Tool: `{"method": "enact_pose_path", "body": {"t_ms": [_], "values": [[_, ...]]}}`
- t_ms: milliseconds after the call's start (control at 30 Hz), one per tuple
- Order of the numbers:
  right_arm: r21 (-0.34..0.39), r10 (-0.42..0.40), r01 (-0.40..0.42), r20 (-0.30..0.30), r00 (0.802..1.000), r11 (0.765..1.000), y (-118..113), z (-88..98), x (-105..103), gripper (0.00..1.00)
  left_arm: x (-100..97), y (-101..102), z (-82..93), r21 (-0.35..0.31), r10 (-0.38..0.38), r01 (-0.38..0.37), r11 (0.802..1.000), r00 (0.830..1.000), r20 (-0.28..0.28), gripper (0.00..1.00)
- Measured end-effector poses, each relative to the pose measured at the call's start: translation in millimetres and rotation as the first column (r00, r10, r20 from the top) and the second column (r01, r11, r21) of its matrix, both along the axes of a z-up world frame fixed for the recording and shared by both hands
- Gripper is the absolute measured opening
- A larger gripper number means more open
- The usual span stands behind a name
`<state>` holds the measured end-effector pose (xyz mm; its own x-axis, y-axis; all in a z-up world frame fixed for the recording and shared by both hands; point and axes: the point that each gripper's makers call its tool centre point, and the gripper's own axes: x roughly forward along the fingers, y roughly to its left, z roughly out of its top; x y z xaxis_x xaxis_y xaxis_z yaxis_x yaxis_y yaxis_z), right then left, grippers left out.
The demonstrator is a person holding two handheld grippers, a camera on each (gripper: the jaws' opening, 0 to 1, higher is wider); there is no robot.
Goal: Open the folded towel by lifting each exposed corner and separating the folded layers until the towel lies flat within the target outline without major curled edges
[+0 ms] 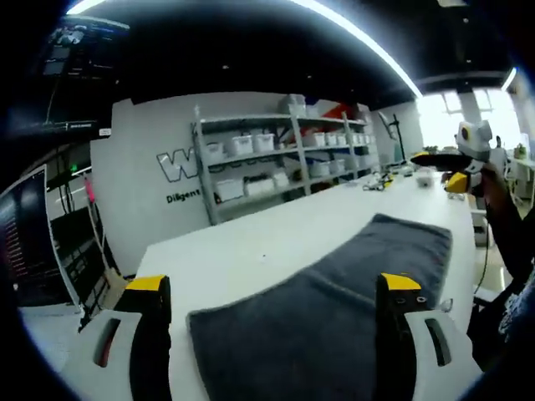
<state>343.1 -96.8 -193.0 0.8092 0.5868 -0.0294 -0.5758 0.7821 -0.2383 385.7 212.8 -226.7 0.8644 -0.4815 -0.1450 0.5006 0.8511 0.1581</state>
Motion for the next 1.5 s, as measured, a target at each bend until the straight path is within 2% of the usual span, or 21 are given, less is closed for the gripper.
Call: {"method": "enact_pose_path", "body": {"t_ms": [33,100,133,200,233,300,333,400,467,567,600,667,767,867,1033,1133,1200,1367,1500], "values": [[0.003,-0.010,0.010,-0.003,1.000,1.000,-5.0,-1.9,-0.2,0.93,-2.5,-1.6,-1.9,-0.017,-0.011,0.011,1.000,1.000,-0.003,1.00],[0.010,-0.044,0.044,-0.016,0.999,0.999,-21.2,-8.3,-1.2,0.93,-8.9,-10.3,-1.0,-0.129,-0.067,0.063,0.990,0.997,-0.028,1.00],[0.008,-0.061,0.061,-0.022,0.998,0.998,-29.5,-12.1,-1.8,0.93,-9.2,-8.6,0.3,-0.156,-0.059,0.054,0.986,0.998,-0.027,0.99],[0.013,-0.094,0.094,-0.042,0.995,0.995,-48.5,-21.0,-4.6,0.93,-9.1,-5.9,-3.8,-0.128,-0.036,0.033,0.991,0.999,-0.020,0.99],[0.021,-0.110,0.111,-0.052,0.993,0.994,-56.9,-24.4,-6.4,0.93,-9.2,-3.4,-9.1,-0.094,-0.021,0.018,0.995,0.999,-0.027,0.99],[0.029,-0.135,0.137,-0.063,0.989,0.990,-72.6,-31.2,-11.9,0.93,-12.7,-4.5,-15.2,-0.084,-0.019,0.016,0.996,0.999,-0.034,0.99],[0.032,-0.149,0.152,-0.069,0.986,0.988,-80.6,-35.2,-15.2,0.92,-16.8,-5.6,-16.4,-0.098,-0.034,0.031,0.995,0.999,-0.037,0.99],[0.039,-0.176,0.180,-0.083,0.981,0.983,-94.3,-42.5,-19.8,0.92,-27.8,-11.7,-12.0,-0.195,-0.087,0.081,0.977,0.996,-0.022,1.00],[0.032,-0.214,0.218,-0.102,0.972,0.975,-110.5,-51.5,-21.8,0.91,-31.2,-7.7,-18.8,-0.184,-0.084,0.080,0.980,0.996,-0.015,1.00],[0.016,-0.259,0.262,-0.103,0.960,0.965,-124.4,-54.1,-19.1,0.90,-30.1,-3.7,-29.3,-0.165,-0.087,0.084,0.983,0.996,-0.015,1.00],[0.016,-0.267,0.269,-0.100,0.959,0.963,-126.8,-53.5,-18.6,0.90,-27.7,2.4,-37.8,-0.169,-0.068,0.061,0.984,0.997,-0.037,1.00],[0.024,-0.274,0.278,-0.092,0.957,0.960,-130.2,-52.0,-17.5,0.89,-26.7,7.1,-44.4,-0.161,-0.052,0.044,0.986,0.998,-0.043,1.00],[0.025,-0.278,0.282,-0.104,0.955,0.959,-133.2,-56.8,-13.4,0.89,-22.4,13.5,-51.8,-0.104,-0.028,0.024,0.994,0.999,-0.042,1.00],[0.008,-0.302,0.305,-0.111,0.947,0.952,-140.9,-61.1,-9.7,0.88,-7.9,28.9,-52.0,-0.046,0.043,-0.045,0.998,0.998,-0.038,1.00],[-0.040,-0.354,0.352,-0.102,0.930,0.935,-164.8,-57.3,1.7,0.88,13.7,36.0,-59.5,-0.030,0.043,-0.046,0.999,0.996,-0.081,0.98],[-0.064,-0.390,0.385,-0.097,0.916,0.921,-180.2,-52.0,12.4,0.88,33.8,46.6,-66.2,0.025,0.085,-0.083,0.996,0.991,-0.099,0.98],[-0.064,-0.400,0.395,-0.093,0.912,0.916,-184.4,-48.8,17.4,0.88,42.0,49.9,-67.8,0.032,0.095,-0.092,0.995,0.991,-0.099,0.98],[-0.052,-0.398,0.395,-0.100,0.912,0.917,-182.1,-49.6,26.6,0.88,46.5,51.0,-75.3,-0.011,0.086,-0.088,0.996,0.989,-0.120,0.98],[-0.056,-0.399,0.395,-0.106,0.911,0.917,-179.9,-51.7,27.1,0.88,40.4,50.6,-79.4,0.005,0.077,-0.077,0.997,0.988,-0.133,0.98]]}}
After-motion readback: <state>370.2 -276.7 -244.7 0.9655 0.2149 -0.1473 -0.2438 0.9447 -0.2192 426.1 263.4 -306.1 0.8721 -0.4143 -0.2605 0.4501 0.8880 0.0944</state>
